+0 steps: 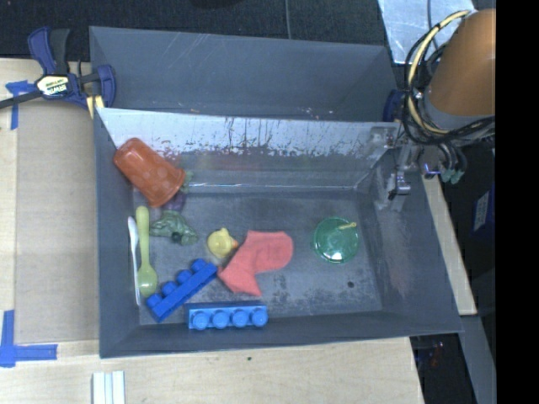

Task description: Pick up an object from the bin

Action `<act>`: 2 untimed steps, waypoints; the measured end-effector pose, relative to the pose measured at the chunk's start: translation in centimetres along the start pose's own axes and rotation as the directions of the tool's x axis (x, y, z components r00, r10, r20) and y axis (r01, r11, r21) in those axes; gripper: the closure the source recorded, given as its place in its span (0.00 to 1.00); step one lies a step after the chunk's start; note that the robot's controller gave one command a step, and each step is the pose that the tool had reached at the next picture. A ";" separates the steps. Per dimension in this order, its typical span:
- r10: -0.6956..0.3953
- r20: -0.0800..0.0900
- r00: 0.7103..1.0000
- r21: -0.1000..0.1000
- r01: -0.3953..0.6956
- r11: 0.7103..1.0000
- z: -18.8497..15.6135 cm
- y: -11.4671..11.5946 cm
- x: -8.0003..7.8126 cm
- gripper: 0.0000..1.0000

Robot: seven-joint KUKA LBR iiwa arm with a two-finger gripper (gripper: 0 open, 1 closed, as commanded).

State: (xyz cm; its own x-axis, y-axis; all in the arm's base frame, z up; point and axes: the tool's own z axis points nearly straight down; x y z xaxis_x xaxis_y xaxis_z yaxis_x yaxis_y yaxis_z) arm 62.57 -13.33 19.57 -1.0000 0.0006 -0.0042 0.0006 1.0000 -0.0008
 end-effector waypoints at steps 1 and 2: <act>0.098 0.005 0.995 0.000 -0.098 0.995 10.0 2.2 2.1 0.00; 0.088 0.009 0.996 0.001 -0.088 0.996 9.5 3.0 2.9 0.00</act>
Offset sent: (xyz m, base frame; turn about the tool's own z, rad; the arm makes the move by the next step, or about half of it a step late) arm -0.0332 0.0372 -0.0599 0.0640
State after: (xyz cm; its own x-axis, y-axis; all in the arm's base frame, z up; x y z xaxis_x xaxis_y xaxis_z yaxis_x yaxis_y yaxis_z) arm 59.75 -10.36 10.04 -0.9960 0.0881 -0.0129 0.0881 0.9961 -0.0019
